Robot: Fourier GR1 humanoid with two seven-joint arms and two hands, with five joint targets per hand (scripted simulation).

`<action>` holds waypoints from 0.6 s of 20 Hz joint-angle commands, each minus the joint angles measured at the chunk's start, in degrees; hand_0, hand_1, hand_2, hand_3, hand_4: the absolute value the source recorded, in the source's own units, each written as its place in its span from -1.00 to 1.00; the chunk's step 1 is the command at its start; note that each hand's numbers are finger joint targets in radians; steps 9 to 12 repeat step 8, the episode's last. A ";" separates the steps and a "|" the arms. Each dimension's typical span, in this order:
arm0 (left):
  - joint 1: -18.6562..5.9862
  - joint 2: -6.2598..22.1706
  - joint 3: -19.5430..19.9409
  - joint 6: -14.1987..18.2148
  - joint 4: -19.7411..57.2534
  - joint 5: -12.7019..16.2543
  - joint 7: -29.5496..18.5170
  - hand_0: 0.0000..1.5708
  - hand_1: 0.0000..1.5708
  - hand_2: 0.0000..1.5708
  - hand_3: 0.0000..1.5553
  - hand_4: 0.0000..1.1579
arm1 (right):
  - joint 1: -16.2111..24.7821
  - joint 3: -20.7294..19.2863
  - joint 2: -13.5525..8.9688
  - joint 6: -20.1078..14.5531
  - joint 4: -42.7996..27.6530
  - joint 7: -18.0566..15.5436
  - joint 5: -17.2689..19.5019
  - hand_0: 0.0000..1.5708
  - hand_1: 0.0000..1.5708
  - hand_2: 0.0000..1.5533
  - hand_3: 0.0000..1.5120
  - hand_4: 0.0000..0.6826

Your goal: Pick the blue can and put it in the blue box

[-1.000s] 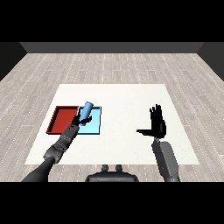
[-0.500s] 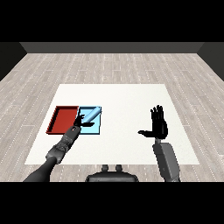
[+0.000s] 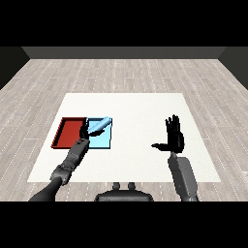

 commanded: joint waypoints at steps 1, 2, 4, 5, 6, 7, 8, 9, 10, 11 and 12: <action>3.14 -1.23 2.36 -4.15 -10.23 2.86 -13.21 -1.00 -1.00 -1.00 -1.00 -1.00 | 0.09 -1.69 -1.35 1.76 0.36 0.77 -1.92 -1.00 -1.00 -1.00 -1.00 -1.00; 3.71 -0.02 1.86 -6.26 -12.90 2.79 -14.23 -1.00 -1.00 -1.00 -1.00 -1.00 | 1.33 0.39 0.32 0.48 -1.10 0.97 -0.75 -1.00 -1.00 -1.00 -1.00 -1.00; 8.21 -1.98 0.94 -9.70 -17.81 3.23 -19.98 -1.00 -1.00 -1.00 -1.00 -1.00 | 0.79 -0.23 -1.45 0.17 -0.31 1.99 0.31 -1.00 -1.00 -1.00 -1.00 -1.00; 8.03 -1.16 0.83 -11.68 -21.05 3.85 -19.92 -1.00 -1.00 -1.00 -1.00 -1.00 | 2.18 0.45 -1.50 0.50 -0.95 0.61 1.51 -1.00 -1.00 -1.00 -1.00 -1.00; 11.09 -2.69 0.26 -13.77 -23.60 4.49 -21.86 -1.00 -1.00 -1.00 -1.00 -1.00 | 0.43 0.12 -2.13 0.39 -1.12 2.56 0.82 -1.00 -1.00 -1.00 -1.00 -1.00; 12.41 -2.93 -0.82 -14.51 -26.66 4.28 -22.26 -1.00 -1.00 -1.00 -1.00 -1.00 | 1.75 0.70 -1.61 -0.84 -1.80 1.71 2.37 -1.00 -1.00 -1.00 -1.00 -1.00; 15.03 -3.49 -1.58 -15.23 -29.72 4.55 -22.46 -1.00 -1.00 -1.00 -1.00 -1.00 | 1.76 -0.67 -3.78 1.07 -1.94 3.59 0.62 -1.00 -1.00 -1.00 -1.00 -1.00; 15.03 -3.49 -1.58 -15.23 -29.72 4.55 -22.46 -1.00 -1.00 -1.00 -1.00 -1.00 | 1.76 -0.67 -3.78 1.07 -1.94 3.59 0.62 -1.00 -1.00 -1.00 -1.00 -1.00; 15.03 -3.49 -1.58 -15.23 -29.72 4.55 -22.46 -1.00 -1.00 -1.00 -1.00 -1.00 | 1.76 -0.67 -3.78 1.07 -1.94 3.59 0.62 -1.00 -1.00 -1.00 -1.00 -1.00; 15.03 -3.49 -1.58 -15.23 -29.72 4.55 -22.46 -1.00 -1.00 -1.00 -1.00 -1.00 | 1.76 -0.67 -3.78 1.07 -1.94 3.59 0.62 -1.00 -1.00 -1.00 -1.00 -1.00; 15.03 -3.49 -1.58 -15.23 -29.72 4.55 -22.46 -1.00 -1.00 -1.00 -1.00 -1.00 | 1.76 -0.67 -3.78 1.07 -1.94 3.59 0.62 -1.00 -1.00 -1.00 -1.00 -1.00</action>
